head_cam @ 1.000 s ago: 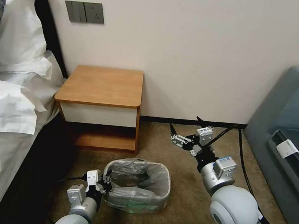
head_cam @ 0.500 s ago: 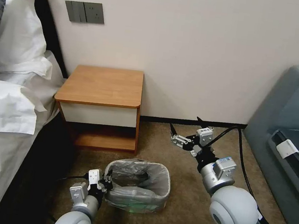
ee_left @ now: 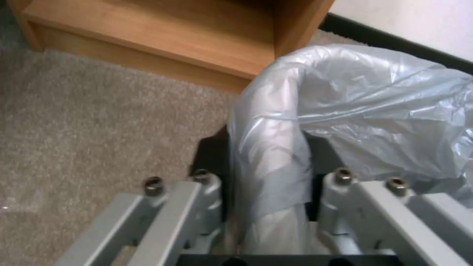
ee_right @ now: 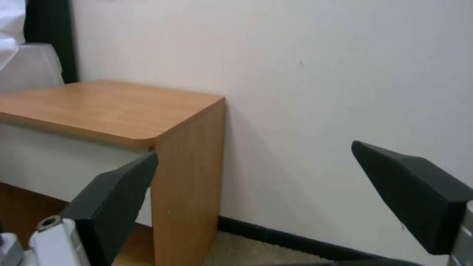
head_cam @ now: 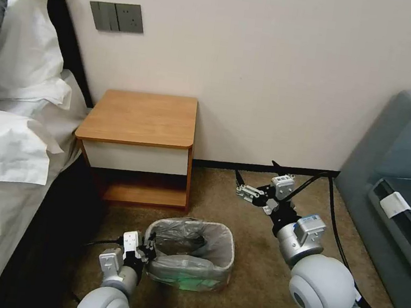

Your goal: Pick up the garbage bag from the table and place it over the trash can.

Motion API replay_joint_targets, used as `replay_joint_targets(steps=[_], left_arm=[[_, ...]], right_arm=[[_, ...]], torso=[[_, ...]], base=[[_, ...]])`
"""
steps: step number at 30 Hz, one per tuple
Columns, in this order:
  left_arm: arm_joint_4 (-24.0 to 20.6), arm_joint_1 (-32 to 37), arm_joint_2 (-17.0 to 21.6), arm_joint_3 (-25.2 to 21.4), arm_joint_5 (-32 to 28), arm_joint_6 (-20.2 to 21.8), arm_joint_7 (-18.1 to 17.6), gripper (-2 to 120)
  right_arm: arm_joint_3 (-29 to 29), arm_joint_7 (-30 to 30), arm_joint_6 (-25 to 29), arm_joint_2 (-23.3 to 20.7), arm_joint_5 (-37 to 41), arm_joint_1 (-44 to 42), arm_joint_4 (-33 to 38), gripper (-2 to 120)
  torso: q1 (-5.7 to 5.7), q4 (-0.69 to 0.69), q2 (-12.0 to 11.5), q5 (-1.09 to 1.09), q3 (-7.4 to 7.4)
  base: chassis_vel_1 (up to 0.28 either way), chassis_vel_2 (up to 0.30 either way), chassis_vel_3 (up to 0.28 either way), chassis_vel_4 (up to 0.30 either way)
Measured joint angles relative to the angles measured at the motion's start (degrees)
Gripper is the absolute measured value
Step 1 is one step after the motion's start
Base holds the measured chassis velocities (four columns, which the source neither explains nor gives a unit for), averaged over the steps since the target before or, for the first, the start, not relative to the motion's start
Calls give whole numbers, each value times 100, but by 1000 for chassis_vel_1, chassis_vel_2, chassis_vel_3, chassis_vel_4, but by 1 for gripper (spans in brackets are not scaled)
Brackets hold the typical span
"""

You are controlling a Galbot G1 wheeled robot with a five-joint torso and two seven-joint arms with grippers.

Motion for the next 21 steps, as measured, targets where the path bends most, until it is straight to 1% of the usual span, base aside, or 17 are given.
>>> replay_joint_targets(steps=[2,3,7,8,9,11,12,13,14,15,16,18,21], left_arm=[[-13,-5,9,5,14,16,-12,39],[-13,-5,9,5,14,16,-12,39],[-109,13,26,14,78,37,-47,59],[-109,13,26,14,78,37,-47,59],[-148,25,37,11,95,40,-49,63],[-245,57,65,-1,106,76,-67,73],[-245,57,65,-1,106,76,-67,73],[-279,69,75,-5,107,85,-72,76],[-336,94,92,-11,110,98,-78,83],[-401,123,108,-16,113,112,-84,87],[-401,123,108,-16,113,112,-84,87],[-499,169,127,-23,114,145,-91,97],[-620,214,142,-49,114,181,-94,100]], right_arm=[[-5,1,0,1,2,2,-1,100],[-5,1,0,1,2,2,-1,100],[-12,1,0,-2,13,16,-14,100],[-12,1,0,-2,13,16,-14,100],[-14,1,0,-3,19,23,-17,100],[-21,3,0,-6,26,37,-21,100],[-21,3,0,-6,26,37,-21,100],[-22,5,0,-8,33,43,-21,100],[-23,9,0,-12,46,53,-21,100],[-23,13,-1,-20,61,66,-21,100],[-23,13,-1,-20,61,66,-21,100],[-23,23,-6,-32,87,83,-16,100],[-22,41,-17,-36,117,88,8,100]], torso=[[0,0,0,-1,0],[0,0,0,-1,0],[0,-1,0,-2,0],[0,-1,0,-2,0],[0,-1,0,-2,0],[0,0,0,-2,0],[0,0,0,-2,0],[0,-1,0,-1,0],[0,0,0,-1,0],[0,0,0,-2,0],[0,0,0,-2,0],[0,0,0,-1,1],[0,0,0,0,0]], base=[[0,0,0,0],[0,0,0,0],[0,0,0,0],[0,0,0,0],[0,0,0,0],[0,0,0,0],[0,0,0,0],[0,0,0,0],[0,0,0,0],[0,0,0,0],[0,0,0,0],[0,0,0,0],[0,0,0,0]])
